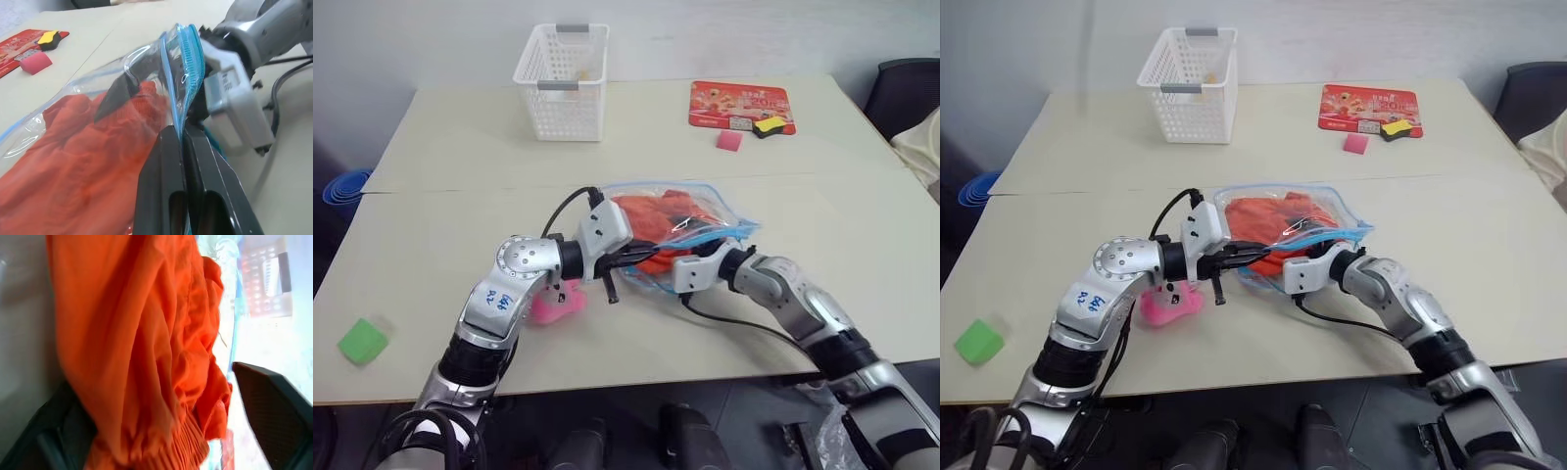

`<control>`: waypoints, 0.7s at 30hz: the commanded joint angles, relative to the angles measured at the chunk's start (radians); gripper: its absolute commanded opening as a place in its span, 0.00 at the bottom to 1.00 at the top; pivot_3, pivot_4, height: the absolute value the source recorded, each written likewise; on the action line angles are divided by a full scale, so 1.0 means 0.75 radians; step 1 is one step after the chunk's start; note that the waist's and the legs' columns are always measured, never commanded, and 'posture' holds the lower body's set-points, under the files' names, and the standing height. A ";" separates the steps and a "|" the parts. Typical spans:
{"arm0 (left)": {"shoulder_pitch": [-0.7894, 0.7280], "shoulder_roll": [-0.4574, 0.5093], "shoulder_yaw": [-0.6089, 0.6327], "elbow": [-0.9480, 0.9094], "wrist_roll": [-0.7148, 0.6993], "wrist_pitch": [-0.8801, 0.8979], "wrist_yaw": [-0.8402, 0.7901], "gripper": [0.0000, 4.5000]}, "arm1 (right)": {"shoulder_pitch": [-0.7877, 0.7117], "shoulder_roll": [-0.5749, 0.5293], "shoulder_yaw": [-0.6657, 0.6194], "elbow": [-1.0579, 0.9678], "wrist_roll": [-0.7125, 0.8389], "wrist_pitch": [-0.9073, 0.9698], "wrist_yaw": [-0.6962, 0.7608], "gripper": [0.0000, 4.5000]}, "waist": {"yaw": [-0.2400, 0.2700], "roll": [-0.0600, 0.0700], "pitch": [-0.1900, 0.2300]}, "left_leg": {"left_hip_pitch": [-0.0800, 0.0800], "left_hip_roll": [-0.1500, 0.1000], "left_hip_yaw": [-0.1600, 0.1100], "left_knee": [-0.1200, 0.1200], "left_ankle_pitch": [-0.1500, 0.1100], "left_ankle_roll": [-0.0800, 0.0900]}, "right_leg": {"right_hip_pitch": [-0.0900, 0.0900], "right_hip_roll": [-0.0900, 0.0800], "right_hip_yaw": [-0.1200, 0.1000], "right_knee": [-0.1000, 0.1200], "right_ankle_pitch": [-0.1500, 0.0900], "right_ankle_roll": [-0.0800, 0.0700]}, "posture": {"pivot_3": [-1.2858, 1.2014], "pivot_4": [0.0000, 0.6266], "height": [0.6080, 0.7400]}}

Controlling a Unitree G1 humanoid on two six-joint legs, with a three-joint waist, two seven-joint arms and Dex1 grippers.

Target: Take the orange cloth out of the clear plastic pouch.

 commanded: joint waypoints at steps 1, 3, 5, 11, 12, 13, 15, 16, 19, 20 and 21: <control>-0.059 -0.047 0.068 -0.022 -0.053 0.040 0.070 0.00 | 0.004 0.017 0.055 0.124 -0.028 -0.022 0.021 0.58 | 0.000 0.000 0.000 | 0.000 0.000 0.000 0.000 0.000 0.000 | 0.000 0.000 0.000 0.000 0.000 0.000 | 0.52 0.24 1.00; -0.075 -0.068 0.085 -0.016 -0.057 0.050 0.105 0.00 | -0.001 0.020 0.058 0.130 -0.024 -0.038 0.030 0.47 | 0.000 -0.001 0.000 | 0.000 0.000 -0.001 0.001 0.000 0.000 | 0.000 0.000 0.000 0.000 0.000 0.000 | 0.52 0.24 1.00; -0.083 -0.082 0.094 -0.016 -0.056 0.061 0.135 0.00 | 0.005 0.014 0.057 0.113 -0.013 -0.048 0.042 0.31 | -0.001 -0.001 0.000 | 0.000 0.000 -0.001 0.001 0.000 0.000 | 0.000 0.000 0.000 0.000 0.000 0.000 | 0.52 0.24 1.00; -0.075 -0.109 0.076 -0.029 -0.050 0.107 0.194 0.00 | 0.076 -0.052 0.035 -0.061 -0.028 -0.037 0.100 0.01 | 0.008 -0.001 -0.001 | 0.000 -0.001 -0.002 0.000 0.000 0.000 | 0.000 0.000 -0.001 0.000 0.000 0.000 | 0.52 0.24 1.00; -0.072 -0.111 0.067 -0.015 -0.033 0.102 0.211 0.00 | 0.094 -0.073 0.022 -0.124 -0.034 -0.030 0.114 0.01 | 0.011 -0.001 -0.001 | -0.001 -0.001 -0.002 0.000 0.000 0.000 | 0.000 -0.001 0.000 0.000 0.000 0.000 | 0.52 0.24 1.00; -0.070 -0.113 0.061 -0.006 -0.022 0.099 0.223 0.00 | 0.108 -0.087 0.011 -0.169 -0.038 -0.025 0.126 0.01 | 0.014 -0.001 -0.001 | -0.001 -0.001 -0.002 0.000 0.000 0.000 | 0.000 -0.001 0.000 0.000 0.000 0.000 | 0.52 0.24 1.00; -0.065 -0.091 0.014 0.033 0.053 0.034 0.244 0.00 | 0.151 -0.121 -0.044 -0.320 0.003 0.004 0.173 0.01 | 0.017 -0.001 -0.001 | -0.002 -0.001 -0.002 0.000 0.000 0.000 | 0.000 -0.001 -0.001 -0.001 0.000 0.000 | 0.52 0.24 1.00; -0.058 -0.070 -0.023 0.054 0.104 -0.021 0.245 0.00 | 0.169 -0.137 -0.073 -0.392 0.034 0.021 0.199 0.01 | 0.017 -0.001 -0.001 | -0.002 -0.001 -0.003 0.000 0.000 0.000 | 0.000 -0.001 -0.001 -0.001 0.000 0.000 | 0.52 0.24 1.00; -0.041 -0.046 -0.072 0.118 0.182 -0.109 0.261 0.00 | 0.232 -0.190 -0.147 -0.567 0.118 0.048 0.274 0.01 | 0.015 -0.001 -0.001 | -0.002 -0.002 -0.002 0.000 0.000 0.000 | -0.001 -0.001 0.000 -0.002 0.000 0.000 | 0.52 0.24 1.00; -0.037 -0.036 -0.087 0.150 0.215 -0.149 0.266 0.00 | 0.267 -0.217 -0.182 -0.634 0.166 0.056 0.309 0.01 | 0.016 -0.001 -0.001 | -0.002 -0.002 -0.002 0.000 0.000 0.000 | -0.001 0.000 0.000 -0.001 0.000 0.000 | 0.52 0.24 1.00; -0.035 -0.023 -0.104 0.180 0.249 -0.191 0.269 0.00 | 0.301 -0.237 -0.215 -0.694 0.217 0.070 0.337 0.01 | 0.016 -0.001 -0.001 | -0.002 -0.001 -0.002 0.000 0.000 0.000 | -0.001 0.000 0.000 -0.001 0.000 0.000 | 0.52 0.24 1.00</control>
